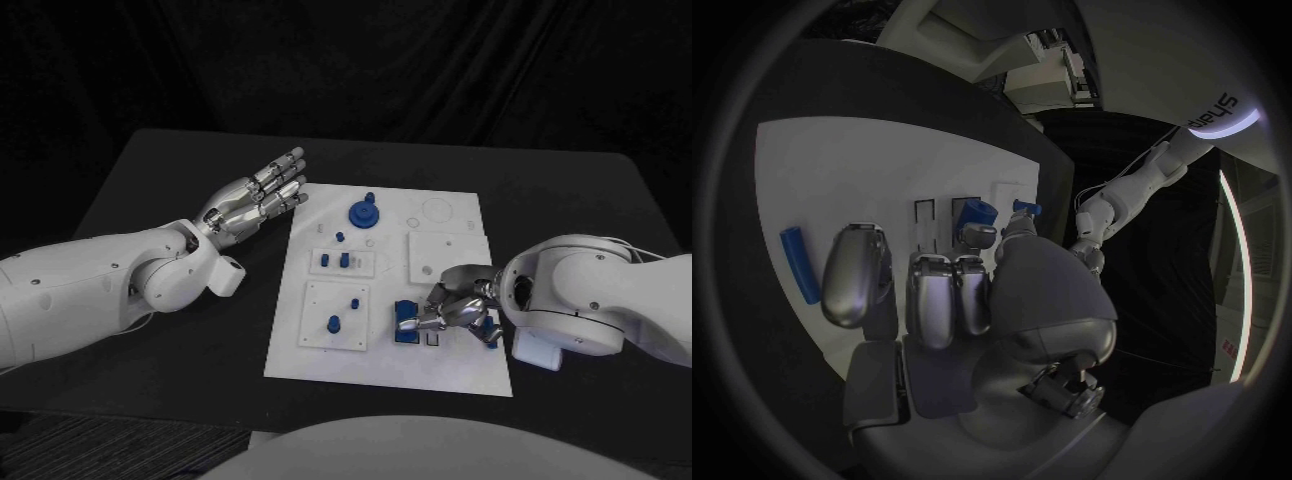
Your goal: Assemble the parts on the task board
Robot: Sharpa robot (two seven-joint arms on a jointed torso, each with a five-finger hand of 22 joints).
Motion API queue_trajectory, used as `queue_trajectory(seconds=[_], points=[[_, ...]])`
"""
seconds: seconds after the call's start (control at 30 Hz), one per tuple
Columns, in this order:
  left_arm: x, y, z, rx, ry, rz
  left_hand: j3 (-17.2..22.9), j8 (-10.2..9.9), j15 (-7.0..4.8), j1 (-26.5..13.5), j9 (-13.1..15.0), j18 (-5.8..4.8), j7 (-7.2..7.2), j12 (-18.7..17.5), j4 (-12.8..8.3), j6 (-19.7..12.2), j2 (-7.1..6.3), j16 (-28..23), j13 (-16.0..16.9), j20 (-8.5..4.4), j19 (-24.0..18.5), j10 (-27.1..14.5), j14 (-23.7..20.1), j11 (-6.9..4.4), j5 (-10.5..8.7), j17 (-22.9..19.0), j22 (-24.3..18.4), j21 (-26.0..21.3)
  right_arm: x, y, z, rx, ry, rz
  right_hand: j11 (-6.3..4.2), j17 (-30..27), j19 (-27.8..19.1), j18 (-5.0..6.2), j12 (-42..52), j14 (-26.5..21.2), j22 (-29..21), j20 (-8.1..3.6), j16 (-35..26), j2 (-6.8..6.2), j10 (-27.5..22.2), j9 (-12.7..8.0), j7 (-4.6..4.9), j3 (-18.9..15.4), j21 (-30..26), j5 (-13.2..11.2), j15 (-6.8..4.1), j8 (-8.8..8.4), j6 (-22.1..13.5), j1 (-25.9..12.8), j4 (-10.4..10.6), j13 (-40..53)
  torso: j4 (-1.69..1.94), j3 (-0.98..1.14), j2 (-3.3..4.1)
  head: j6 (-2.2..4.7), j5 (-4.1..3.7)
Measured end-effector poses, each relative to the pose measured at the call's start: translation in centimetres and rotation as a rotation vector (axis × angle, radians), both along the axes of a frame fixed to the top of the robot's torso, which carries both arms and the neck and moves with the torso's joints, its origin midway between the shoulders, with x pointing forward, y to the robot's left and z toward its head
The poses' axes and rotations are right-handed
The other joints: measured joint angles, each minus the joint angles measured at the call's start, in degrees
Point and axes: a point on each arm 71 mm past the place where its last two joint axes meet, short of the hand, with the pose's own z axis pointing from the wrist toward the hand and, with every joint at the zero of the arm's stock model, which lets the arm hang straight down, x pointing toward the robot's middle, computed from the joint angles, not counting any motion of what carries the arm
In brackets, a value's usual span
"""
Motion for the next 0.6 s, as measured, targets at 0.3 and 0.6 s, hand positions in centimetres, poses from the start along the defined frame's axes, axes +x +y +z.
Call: queue_trajectory(seconds=[0.3,0.6], points=[[-0.02,0.12,-0.07,0.001,0.002,0.002,0.2,0.0,0.00,0.0,0.0,0.00,-0.33,0.0,-0.2,-0.3,0.00,0.0,0.0,0.21,-0.2,-0.2,0.0,0.21,0.00,0.0,-0.1,0.0,0.31,-0.14,-0.18,-0.008,0.000,-0.006,-0.20,0.0,-0.2,0.01,0.0,-0.2,0.0,-0.20,-0.2,0.43,-0.2,0.1,-0.31,0.6,-0.8,3.8,-0.20,-1.13,-1.6,3.3,-2.0,0.0,-0.02,-0.01,-0.01,0.00,0.16],[0.00,0.28,-0.19,0.002,0.002,0.006,0.3,-0.2,-1.15,0.2,-0.4,0.01,-2.60,0.0,0.0,-2.5,-0.22,0.0,0.0,-0.43,-0.4,-0.2,-0.1,-0.79,0.00,0.0,-0.2,0.0,0.39,-0.27,-0.37,-0.016,0.000,-0.011,-0.19,0.0,-0.2,0.01,0.1,0.0,0.0,-0.20,-0.2,0.78,-0.2,0.4,-0.41,1.8,-0.9,5.6,-0.41,-2.47,-2.6,6.9,-4.6,0.2,-0.03,0.01,-0.03,0.00,0.19]])
